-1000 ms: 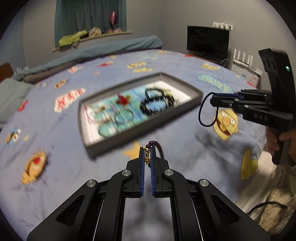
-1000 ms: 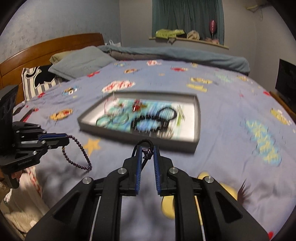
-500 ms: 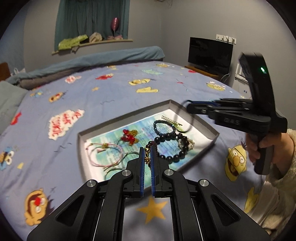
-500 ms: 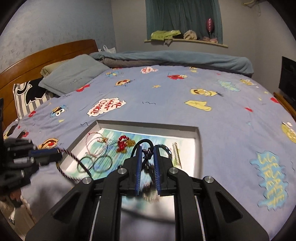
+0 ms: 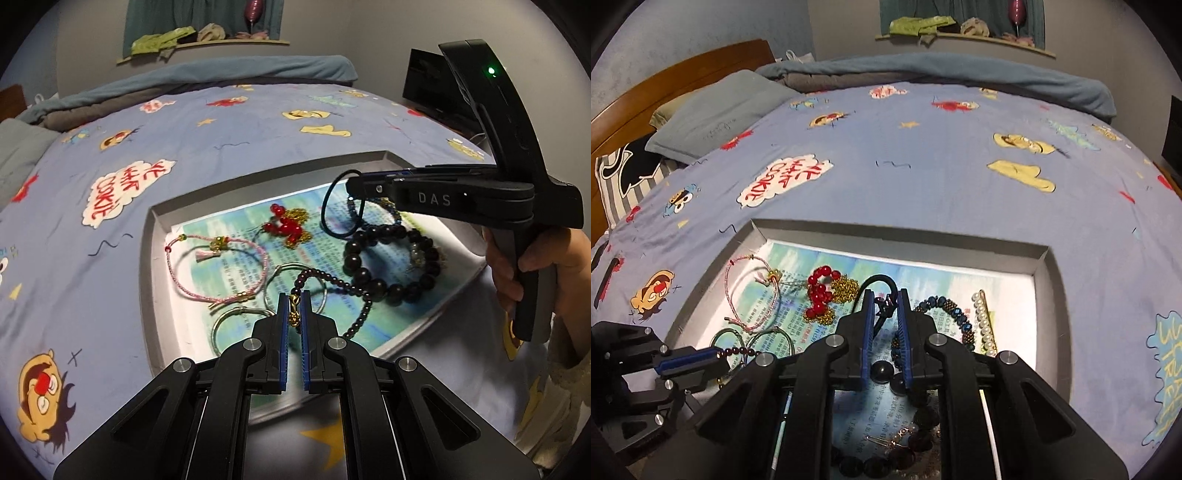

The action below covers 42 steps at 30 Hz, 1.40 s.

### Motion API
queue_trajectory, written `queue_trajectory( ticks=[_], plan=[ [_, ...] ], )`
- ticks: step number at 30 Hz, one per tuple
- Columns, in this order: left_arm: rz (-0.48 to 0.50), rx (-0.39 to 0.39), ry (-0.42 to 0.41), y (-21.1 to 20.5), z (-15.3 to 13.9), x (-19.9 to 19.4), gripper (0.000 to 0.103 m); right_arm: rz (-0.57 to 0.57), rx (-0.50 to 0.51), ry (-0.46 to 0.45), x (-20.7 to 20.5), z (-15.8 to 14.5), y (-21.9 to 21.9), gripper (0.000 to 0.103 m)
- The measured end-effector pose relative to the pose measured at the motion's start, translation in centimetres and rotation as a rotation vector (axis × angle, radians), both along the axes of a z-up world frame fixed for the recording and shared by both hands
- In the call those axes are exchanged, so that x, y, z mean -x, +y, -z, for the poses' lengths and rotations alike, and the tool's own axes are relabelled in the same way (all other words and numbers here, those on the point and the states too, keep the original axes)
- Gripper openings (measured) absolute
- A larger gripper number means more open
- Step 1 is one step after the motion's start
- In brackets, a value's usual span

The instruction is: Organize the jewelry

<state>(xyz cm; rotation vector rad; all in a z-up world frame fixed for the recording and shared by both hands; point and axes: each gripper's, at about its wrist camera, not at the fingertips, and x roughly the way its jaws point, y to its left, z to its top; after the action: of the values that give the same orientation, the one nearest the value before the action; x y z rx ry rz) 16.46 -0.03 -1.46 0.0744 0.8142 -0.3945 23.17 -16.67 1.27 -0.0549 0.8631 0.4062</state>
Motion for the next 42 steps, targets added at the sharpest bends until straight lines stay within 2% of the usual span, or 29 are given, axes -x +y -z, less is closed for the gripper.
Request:
queue_trajectory(
  ticks=[5,7,9,11,13,16,20,24,27,30,34,36,38,42],
  plan=[
    [-0.015,-0.025,0.018,0.2,0.7,-0.4,0.007,-0.008,0.011,0.013,0.1,0.2,0.4,0.013],
    [-0.026,-0.028,0.026,0.3,0.9,-0.4,0.007,-0.01,0.019,0.018,0.2,0.3,0.5,0.017],
    [-0.031,-0.025,0.028,0.3,0.9,-0.3,0.007,-0.004,0.018,0.013,0.4,0.2,0.4,0.038],
    [-0.04,-0.036,0.022,0.4,0.7,-0.1,0.013,0.004,0.01,0.006,0.6,0.0,0.2,0.048],
    [-0.05,-0.05,0.0,0.5,0.3,0.4,0.029,0.01,0.016,-0.002,1.1,-0.2,-0.1,0.048],
    [-0.059,-0.054,-0.022,0.7,-0.4,1.0,0.035,0.018,0.01,-0.013,1.9,-0.7,-0.6,0.048],
    [-0.076,-0.046,-0.04,1.3,-1.4,2.1,0.046,0.031,-0.014,-0.035,3.7,-1.8,-1.8,0.058],
    [-0.094,-0.037,-0.065,1.8,-2.6,3.4,0.063,0.041,-0.03,-0.062,5.8,-3.0,-2.9,0.068],
    [-0.1,-0.046,-0.088,2.0,-3.5,4.5,0.068,0.049,-0.044,-0.08,7.5,-3.9,-3.7,0.072],
    [-0.112,-0.056,-0.098,2.3,-4.0,5.5,0.081,0.057,-0.048,-0.078,9.0,-4.4,-4.6,0.079],
    [-0.133,-0.056,-0.085,2.7,-4.1,6.8,0.089,0.07,-0.034,-0.065,10.9,-4.3,-5.7,0.086],
    [-0.155,-0.048,-0.076,3.1,-4.0,7.4,0.092,0.076,-0.034,-0.06,11.8,-4.2,-6.0,0.094],
    [-0.173,-0.041,-0.066,3.2,-4.0,8.0,0.093,0.085,-0.025,-0.059,12.8,-4.1,-6.2,0.098],
    [-0.206,-0.058,-0.067,3.1,-4.1,9.0,0.094,0.112,-0.013,-0.056,14.5,-3.7,-6.7,0.098]
  ],
)
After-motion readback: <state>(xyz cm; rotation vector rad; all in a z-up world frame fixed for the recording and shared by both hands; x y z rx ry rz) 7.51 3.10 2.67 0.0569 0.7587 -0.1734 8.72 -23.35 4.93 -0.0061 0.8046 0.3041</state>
